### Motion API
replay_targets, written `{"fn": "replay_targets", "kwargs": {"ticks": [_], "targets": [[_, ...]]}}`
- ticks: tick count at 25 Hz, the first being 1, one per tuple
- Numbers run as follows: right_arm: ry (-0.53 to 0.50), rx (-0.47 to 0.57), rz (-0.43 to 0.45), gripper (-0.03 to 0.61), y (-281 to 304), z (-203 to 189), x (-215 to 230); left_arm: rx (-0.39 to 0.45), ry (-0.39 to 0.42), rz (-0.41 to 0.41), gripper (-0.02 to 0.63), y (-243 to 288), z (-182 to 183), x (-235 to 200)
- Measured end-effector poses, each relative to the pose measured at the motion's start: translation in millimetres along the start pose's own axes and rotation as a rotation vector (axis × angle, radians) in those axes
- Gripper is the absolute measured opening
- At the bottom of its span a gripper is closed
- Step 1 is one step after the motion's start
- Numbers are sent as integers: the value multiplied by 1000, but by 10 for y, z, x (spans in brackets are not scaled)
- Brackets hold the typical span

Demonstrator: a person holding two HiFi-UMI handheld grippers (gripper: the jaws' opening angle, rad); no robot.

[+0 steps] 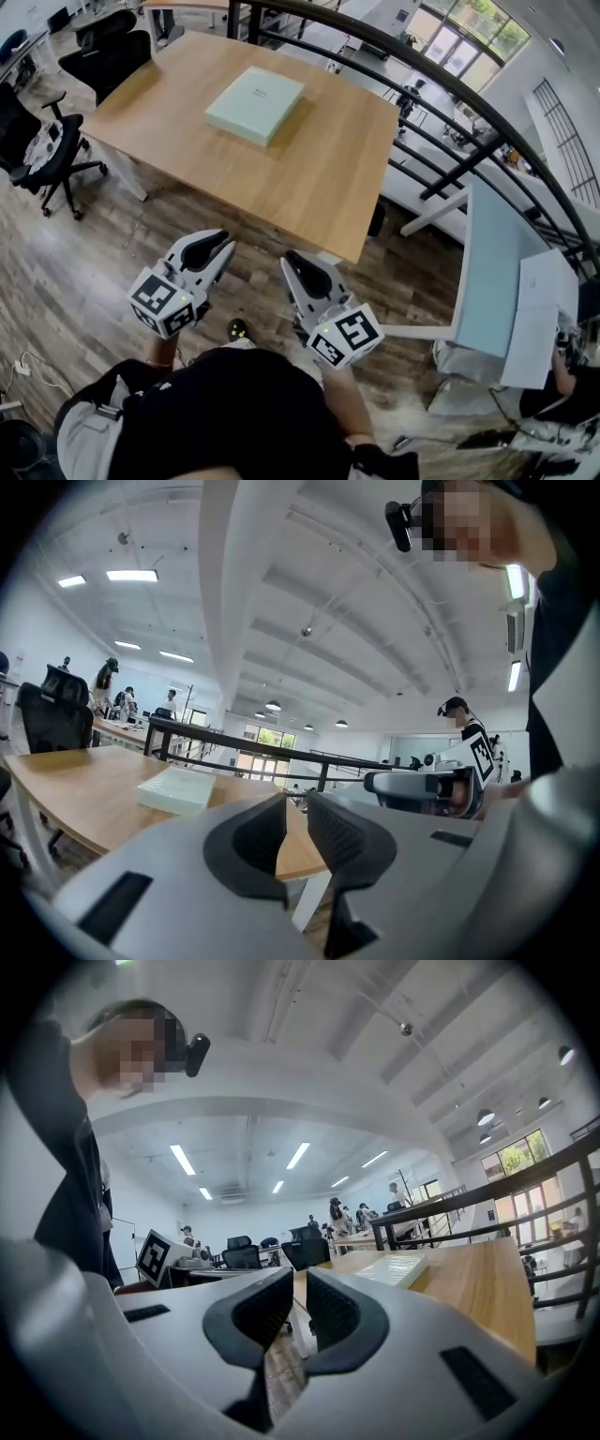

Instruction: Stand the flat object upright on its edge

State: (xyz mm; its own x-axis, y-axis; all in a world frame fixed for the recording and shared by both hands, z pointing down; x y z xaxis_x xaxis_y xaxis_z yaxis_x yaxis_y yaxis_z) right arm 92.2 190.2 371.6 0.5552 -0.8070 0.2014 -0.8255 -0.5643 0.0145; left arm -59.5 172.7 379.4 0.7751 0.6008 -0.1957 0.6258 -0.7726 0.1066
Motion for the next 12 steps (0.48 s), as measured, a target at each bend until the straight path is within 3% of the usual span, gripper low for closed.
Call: {"fn": "replay_targets", "kwargs": {"ticks": [12], "targets": [[16,-23,36,32,467,-41,-6,-3,-36,70,61,-231,-23,-436]]}}
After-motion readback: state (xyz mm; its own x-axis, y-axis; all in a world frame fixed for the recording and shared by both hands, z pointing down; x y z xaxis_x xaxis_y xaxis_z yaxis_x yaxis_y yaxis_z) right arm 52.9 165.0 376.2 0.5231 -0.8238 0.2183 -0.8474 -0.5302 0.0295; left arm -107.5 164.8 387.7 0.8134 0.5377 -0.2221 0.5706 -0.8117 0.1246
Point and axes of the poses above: the fingertips, and each gripper's own axes: y forward along the fingers, x to its right, z out of its top, the point moved 4 cm from there along -y, backward along the fingers, and after that the axes turned 5 degrees about z, right-handed, at the moved point
